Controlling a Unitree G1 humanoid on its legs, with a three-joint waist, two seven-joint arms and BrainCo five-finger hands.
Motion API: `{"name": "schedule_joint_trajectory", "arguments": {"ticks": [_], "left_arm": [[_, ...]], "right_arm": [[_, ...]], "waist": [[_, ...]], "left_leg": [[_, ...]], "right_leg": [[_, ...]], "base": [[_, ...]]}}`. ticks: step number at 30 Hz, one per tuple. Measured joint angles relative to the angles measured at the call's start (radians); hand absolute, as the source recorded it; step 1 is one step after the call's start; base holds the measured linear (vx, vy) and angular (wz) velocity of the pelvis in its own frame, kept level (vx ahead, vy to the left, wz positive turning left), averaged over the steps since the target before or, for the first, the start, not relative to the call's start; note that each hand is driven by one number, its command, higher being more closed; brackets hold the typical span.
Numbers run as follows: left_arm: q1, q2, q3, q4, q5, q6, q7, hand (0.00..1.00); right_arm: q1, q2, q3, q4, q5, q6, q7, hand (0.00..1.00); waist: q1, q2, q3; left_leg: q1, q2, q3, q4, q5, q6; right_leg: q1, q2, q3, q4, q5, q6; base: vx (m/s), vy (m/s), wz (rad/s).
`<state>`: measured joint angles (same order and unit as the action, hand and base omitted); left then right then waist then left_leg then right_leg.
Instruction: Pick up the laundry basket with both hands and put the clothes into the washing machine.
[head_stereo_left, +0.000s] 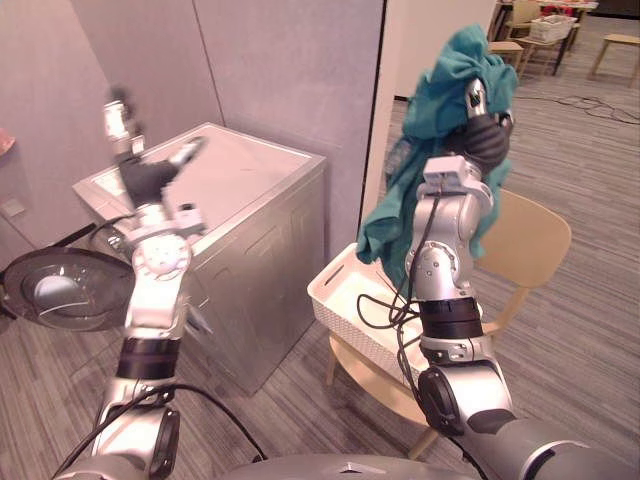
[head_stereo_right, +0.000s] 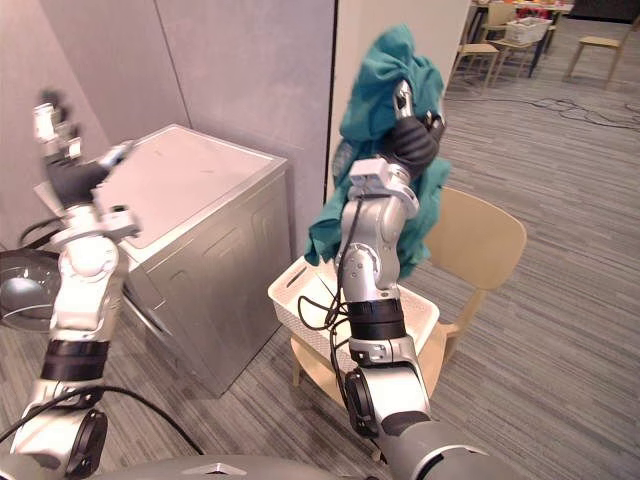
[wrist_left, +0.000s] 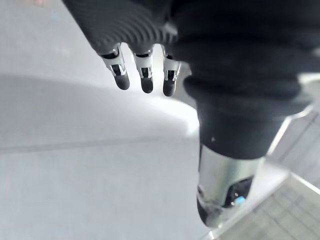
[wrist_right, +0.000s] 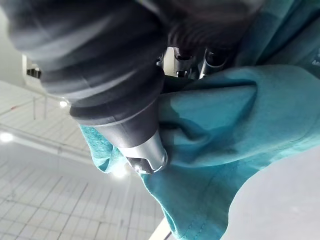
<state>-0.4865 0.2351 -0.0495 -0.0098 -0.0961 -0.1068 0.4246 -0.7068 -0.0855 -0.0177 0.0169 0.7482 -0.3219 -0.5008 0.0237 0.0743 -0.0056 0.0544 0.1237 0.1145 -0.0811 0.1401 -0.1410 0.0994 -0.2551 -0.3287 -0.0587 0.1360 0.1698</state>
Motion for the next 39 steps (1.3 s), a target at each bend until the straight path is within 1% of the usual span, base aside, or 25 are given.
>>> {"name": "schedule_joint_trajectory", "arguments": {"ticks": [1,2,3,5,6,7,8,10,12,13,14,16,20,28,31,35,36,37,39], "left_arm": [[-0.021,-0.002,-0.033,0.018,-0.007,-0.002,-0.014,0.0],[-0.063,-0.009,-0.093,0.06,-0.036,-0.004,-0.043,0.0],[-0.095,-0.024,-0.129,0.107,-0.063,-0.004,-0.066,0.0],[-0.135,-0.046,-0.171,0.184,-0.092,-0.001,-0.082,0.0],[-0.166,-0.058,-0.212,0.254,-0.099,0.007,-0.094,0.0],[-0.191,-0.068,-0.245,0.307,-0.099,0.012,-0.105,0.0],[-0.21,-0.082,-0.271,0.357,-0.099,0.028,-0.115,0.0],[-0.239,-0.107,-0.296,0.421,-0.097,0.038,-0.127,0.0],[-0.283,-0.12,-0.33,0.508,-0.076,0.053,-0.131,0.0],[-0.325,-0.135,-0.347,0.589,-0.074,0.072,-0.133,0.0],[-0.338,-0.144,-0.348,0.615,-0.068,0.08,-0.133,0.0],[-0.356,-0.157,-0.348,0.642,-0.053,0.088,-0.133,0.0],[-0.412,-0.179,-0.36,0.675,-0.042,0.099,-0.133,0.0],[-0.495,-0.216,-0.391,0.695,-0.037,0.102,-0.131,0.0],[-0.5,-0.235,-0.399,0.681,-0.066,0.101,-0.129,0.0],[-0.5,-0.254,-0.444,0.591,-0.169,0.096,-0.126,0.0],[-0.5,-0.258,-0.446,0.58,-0.179,0.095,-0.126,0.0],[-0.5,-0.268,-0.448,0.569,-0.196,0.088,-0.126,1.0],[-0.5,-0.28,-0.459,0.569,-0.237,0.086,-0.124,1.0]], "right_arm": [[-0.012,0.0,0.011,0.0,0.0,0.001,0.0,1.0],[-0.037,0.001,0.036,0.0,0.0,0.002,0.0,1.0],[-0.052,0.002,0.054,0.0,0.0,0.003,0.002,1.0],[-0.055,0.013,0.079,0.0,0.0,0.003,0.006,1.0],[-0.055,0.021,0.085,0.002,0.002,0.004,0.005,1.0],[-0.055,0.019,0.088,0.001,0.002,0.007,0.006,1.0],[-0.055,0.019,0.093,0.001,0.003,0.015,0.006,1.0],[-0.055,0.019,0.098,0.001,0.004,0.021,0.006,1.0],[-0.058,0.019,0.115,0.001,0.005,0.021,0.006,1.0],[-0.067,0.02,0.129,0.002,0.015,0.021,0.006,1.0],[-0.076,0.02,0.136,0.003,0.025,0.021,0.006,1.0],[-0.095,0.026,0.149,0.004,0.035,0.021,0.006,1.0],[-0.107,0.038,0.17,0.004,0.038,0.021,0.013,1.0],[-0.107,0.043,0.214,0.004,0.044,0.022,0.026,1.0],[-0.107,0.059,0.215,0.005,0.05,0.022,0.035,1.0],[-0.101,0.06,0.217,0.006,0.051,0.022,0.035,1.0],[-0.099,0.06,0.218,0.006,0.051,0.022,0.035,1.0],[-0.092,0.06,0.222,0.006,0.05,0.022,0.035,1.0],[-0.086,0.06,0.222,0.006,0.05,0.021,0.035,1.0]], "waist": [[-0.005,0.0,0.0],[-0.01,0.001,-0.001],[-0.018,0.002,-0.001],[-0.031,0.002,-0.001],[-0.041,0.002,0.0],[-0.044,0.002,0.0],[-0.048,0.002,0.0],[-0.049,0.002,0.0],[-0.049,0.001,0.001],[-0.061,0.0,0.001],[-0.062,-0.001,0.002],[-0.063,-0.001,0.002],[-0.081,-0.005,0.004],[-0.086,-0.018,0.013],[-0.087,-0.019,0.013],[-0.087,-0.021,0.014],[-0.087,-0.022,0.013],[-0.088,-0.023,0.013],[-0.091,-0.025,0.012]], "left_leg": [[0.0,0.0,0.002,0.003,0.0,0.0],[0.0,0.001,0.013,0.003,0.0,0.0],[0.0,0.001,0.023,0.003,0.0,0.0],[0.0,0.001,0.029,0.002,0.0,0.0],[-0.001,0.002,0.029,-0.001,-0.001,0.0],[-0.001,0.003,0.029,-0.003,-0.003,-0.002],[-0.002,0.006,0.033,-0.004,-0.005,-0.004],[-0.004,0.013,0.044,-0.004,-0.012,-0.013],[-0.011,0.02,0.055,-0.004,-0.012,-0.014],[-0.021,0.025,0.059,-0.004,-0.01,-0.016],[-0.021,0.028,0.069,-0.003,-0.009,-0.015],[-0.021,0.032,0.082,-0.003,-0.008,-0.013],[-0.02,0.037,0.087,0.002,-0.009,-0.014],[-0.017,0.038,0.093,0.002,-0.009,-0.015],[-0.016,0.038,0.093,0.002,-0.009,-0.015],[-0.016,0.037,0.093,0.002,-0.009,-0.014],[-0.015,0.037,0.093,0.002,-0.009,-0.014],[-0.015,0.037,0.093,0.002,-0.009,-0.014],[-0.015,0.037,0.093,0.002,-0.009,-0.014]], "right_leg": [[-0.002,0.0,0.005,0.0,0.003,0.005],[-0.016,0.001,0.019,0.003,0.007,0.011],[-0.025,0.001,0.03,0.004,0.009,0.01],[-0.031,0.001,0.041,0.007,0.009,0.009],[-0.032,0.001,0.042,0.005,0.008,0.008],[-0.034,0.002,0.043,0.005,0.006,0.003],[-0.039,0.004,0.046,0.005,0.005,0.001],[-0.053,0.01,0.058,0.006,0.007,-0.003],[-0.066,0.017,0.071,0.005,0.012,-0.009],[-0.082,0.023,0.074,0.005,0.015,-0.012],[-0.089,0.026,0.085,0.005,0.017,-0.015],[-0.1,0.031,0.1,0.005,0.019,-0.016],[-0.101,0.037,0.102,0.003,0.024,-0.01],[-0.101,0.038,0.107,0.001,0.024,-0.01],[-0.1,0.037,0.108,0.001,0.024,-0.01],[-0.1,0.037,0.108,0.001,0.024,-0.01],[-0.1,0.037,0.108,0.001,0.024,-0.01],[-0.099,0.037,0.108,0.001,0.024,-0.01],[-0.099,0.037,0.108,0.001,0.024,-0.01]], "base": [[0.02,-0.008,-0.17],[0.01,-0.004,-0.25],[0.01,-0.003,-0.28],[0.0,-0.008,-0.16],[-0.03,-0.014,-0.06],[-0.04,-0.014,-0.06],[-0.05,-0.014,-0.09],[-0.05,-0.017,-0.19],[-0.04,-0.025,-0.21],[-0.03,-0.031,-0.18],[-0.03,-0.03,-0.18],[-0.01,-0.022,-0.22],[0.0,-0.016,-0.06],[-0.01,-0.002,0.0],[-0.03,-0.005,0.0],[-0.01,-0.002,0.0],[0.0,0.0,0.0],[0.0,0.0,0.0],[0.0,0.0,0.0]]}}
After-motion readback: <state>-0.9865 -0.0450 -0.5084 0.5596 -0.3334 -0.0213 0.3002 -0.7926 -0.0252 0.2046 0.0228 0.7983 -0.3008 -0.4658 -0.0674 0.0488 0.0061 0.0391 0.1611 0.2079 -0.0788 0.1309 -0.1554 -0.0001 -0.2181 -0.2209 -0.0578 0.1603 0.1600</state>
